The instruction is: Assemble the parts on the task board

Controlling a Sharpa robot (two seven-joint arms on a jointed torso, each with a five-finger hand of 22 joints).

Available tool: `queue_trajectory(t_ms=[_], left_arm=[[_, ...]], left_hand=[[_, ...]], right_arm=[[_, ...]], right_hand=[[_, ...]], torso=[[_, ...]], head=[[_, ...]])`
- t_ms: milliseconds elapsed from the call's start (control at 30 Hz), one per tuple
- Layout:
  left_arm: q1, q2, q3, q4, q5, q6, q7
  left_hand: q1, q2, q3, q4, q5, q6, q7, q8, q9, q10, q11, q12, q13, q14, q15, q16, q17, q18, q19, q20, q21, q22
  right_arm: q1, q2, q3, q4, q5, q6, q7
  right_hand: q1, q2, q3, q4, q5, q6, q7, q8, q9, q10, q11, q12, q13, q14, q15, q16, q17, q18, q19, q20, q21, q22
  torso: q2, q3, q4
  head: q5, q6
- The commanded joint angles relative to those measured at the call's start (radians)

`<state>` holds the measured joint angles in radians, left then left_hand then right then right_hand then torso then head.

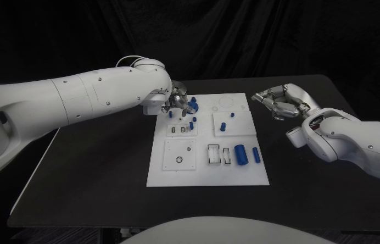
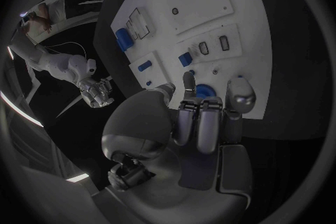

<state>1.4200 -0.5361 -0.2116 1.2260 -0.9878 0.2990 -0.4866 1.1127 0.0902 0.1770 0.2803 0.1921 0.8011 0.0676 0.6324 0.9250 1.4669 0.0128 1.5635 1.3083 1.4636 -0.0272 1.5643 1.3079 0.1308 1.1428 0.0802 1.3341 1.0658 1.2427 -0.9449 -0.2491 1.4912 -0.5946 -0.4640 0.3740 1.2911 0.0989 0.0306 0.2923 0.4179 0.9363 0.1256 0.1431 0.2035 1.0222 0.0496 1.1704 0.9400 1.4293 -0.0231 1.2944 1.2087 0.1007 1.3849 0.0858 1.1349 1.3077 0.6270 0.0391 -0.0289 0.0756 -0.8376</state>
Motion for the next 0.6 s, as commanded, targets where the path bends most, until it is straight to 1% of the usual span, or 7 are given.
queue_trajectory(t_ms=[33,67,167,333,367,500,600], left_arm=[[-0.013,0.01,0.001,-0.017,-0.003,0.029,-0.01],[-0.016,0.013,0.001,-0.021,-0.003,0.029,-0.009],[-0.024,0.018,0.001,-0.027,-0.003,0.023,-0.007],[-0.037,0.026,0.001,-0.035,-0.003,0.018,-0.003],[-0.04,0.028,0.001,-0.037,-0.003,0.016,-0.001],[-0.048,0.032,0.001,-0.042,-0.003,0.008,0.005],[-0.053,0.035,0.001,-0.046,-0.003,-0.002,0.014]], left_hand=[[-0.01,0.0,-0.002,0.0,-0.004,0.01,-0.004,0.009,0.026,0.097,-0.008,0.003,0.256,0.105,-0.009,0.006,0.259,-0.014,0.007,-0.002,0.001,0.001],[-0.011,0.001,-0.003,0.0,-0.004,0.009,-0.004,0.009,0.031,0.095,-0.009,0.002,0.255,0.104,-0.01,0.006,0.257,-0.014,0.006,-0.002,-0.001,-0.001],[-0.012,0.001,-0.002,0.0,-0.004,0.008,-0.004,0.008,0.034,0.097,-0.009,0.003,0.256,0.105,-0.01,0.006,0.259,-0.014,0.007,-0.003,0.0,0.001],[-0.012,0.001,-0.002,-0.001,-0.003,0.005,-0.005,0.005,0.04,0.102,-0.009,0.006,0.261,0.107,-0.011,0.007,0.263,-0.016,0.012,-0.004,0.002,0.007],[-0.012,0.001,-0.003,-0.001,-0.003,0.005,-0.005,0.005,0.04,0.103,-0.009,0.007,0.261,0.107,-0.011,0.007,0.263,-0.016,0.012,-0.004,0.002,0.008],[-0.013,0.001,-0.003,0.0,-0.002,0.003,-0.004,0.002,0.042,0.1,-0.009,0.005,0.259,0.107,-0.011,0.006,0.262,-0.015,0.011,-0.004,0.001,0.005],[-0.016,0.003,-0.002,-0.001,0.0,-0.007,-0.002,-0.018,0.049,0.098,-0.008,0.003,0.257,0.105,-0.011,0.006,0.259,-0.015,0.009,-0.005,-0.002,0.004]], right_arm=[[-0.002,-0.004,0.001,0.006,-0.01,-0.01,-0.007],[-0.002,-0.004,0.001,0.007,-0.011,-0.01,-0.007],[-0.002,-0.006,0.001,0.008,-0.012,-0.011,-0.008],[-0.002,-0.007,0.001,0.008,-0.013,-0.011,-0.008],[-0.002,-0.007,0.001,0.008,-0.013,-0.01,-0.008],[-0.002,-0.006,0.001,0.007,-0.031,-0.011,-0.008],[-0.002,-0.006,0.001,0.008,-0.058,-0.013,-0.011]], right_hand=[[0.01,0.0,-0.006,-0.001,0.007,0.007,0.0,-0.004,-0.001,0.008,-0.002,0.005,-0.001,0.007,0.002,0.005,0.002,-0.007,0.006,0.002,0.005,0.093],[0.01,0.0,-0.006,-0.001,0.007,0.007,0.0,-0.004,-0.001,0.008,-0.002,0.005,-0.001,0.008,0.002,0.007,0.003,-0.008,0.007,0.001,0.008,0.094],[0.01,0.0,-0.006,-0.001,0.007,0.007,0.0,-0.004,-0.001,0.008,-0.002,0.005,-0.001,0.008,0.002,0.007,0.003,-0.008,0.007,0.001,0.008,0.094],[0.011,0.0,-0.006,-0.001,0.007,0.007,0.0,-0.004,-0.001,0.009,-0.002,0.005,-0.003,0.011,0.001,0.009,0.005,-0.008,0.01,0.001,0.012,0.097],[0.011,0.0,-0.006,-0.001,0.007,0.007,0.0,-0.004,-0.001,0.009,-0.002,0.005,-0.003,0.011,0.001,0.009,0.005,-0.008,0.01,0.001,0.012,0.097],[0.011,0.001,-0.006,-0.001,0.008,0.007,0.0,-0.005,-0.001,0.009,-0.002,0.005,-0.005,0.012,0.001,0.01,0.006,-0.008,0.01,0.0,0.013,0.097],[0.012,0.001,-0.006,-0.001,0.008,0.007,0.0,-0.005,-0.002,0.01,-0.003,0.005,-0.004,0.014,0.001,0.012,0.007,-0.009,0.013,0.0,0.017,0.099]], torso=[[0.004,0.0008,-0.0061],[0.004,0.0011,-0.0048],[0.004,0.0015,-0.0046],[0.005,0.0019,-0.0104],[0.005,0.0016,-0.0096],[0.008,0.002,-0.013],[0.006,0.0033,-0.0106]], head=[[0.004,-0.006],[0.002,-0.007],[0.0,-0.012],[0.01,-0.017],[0.011,-0.018],[0.02,-0.021],[0.018,-0.024]])
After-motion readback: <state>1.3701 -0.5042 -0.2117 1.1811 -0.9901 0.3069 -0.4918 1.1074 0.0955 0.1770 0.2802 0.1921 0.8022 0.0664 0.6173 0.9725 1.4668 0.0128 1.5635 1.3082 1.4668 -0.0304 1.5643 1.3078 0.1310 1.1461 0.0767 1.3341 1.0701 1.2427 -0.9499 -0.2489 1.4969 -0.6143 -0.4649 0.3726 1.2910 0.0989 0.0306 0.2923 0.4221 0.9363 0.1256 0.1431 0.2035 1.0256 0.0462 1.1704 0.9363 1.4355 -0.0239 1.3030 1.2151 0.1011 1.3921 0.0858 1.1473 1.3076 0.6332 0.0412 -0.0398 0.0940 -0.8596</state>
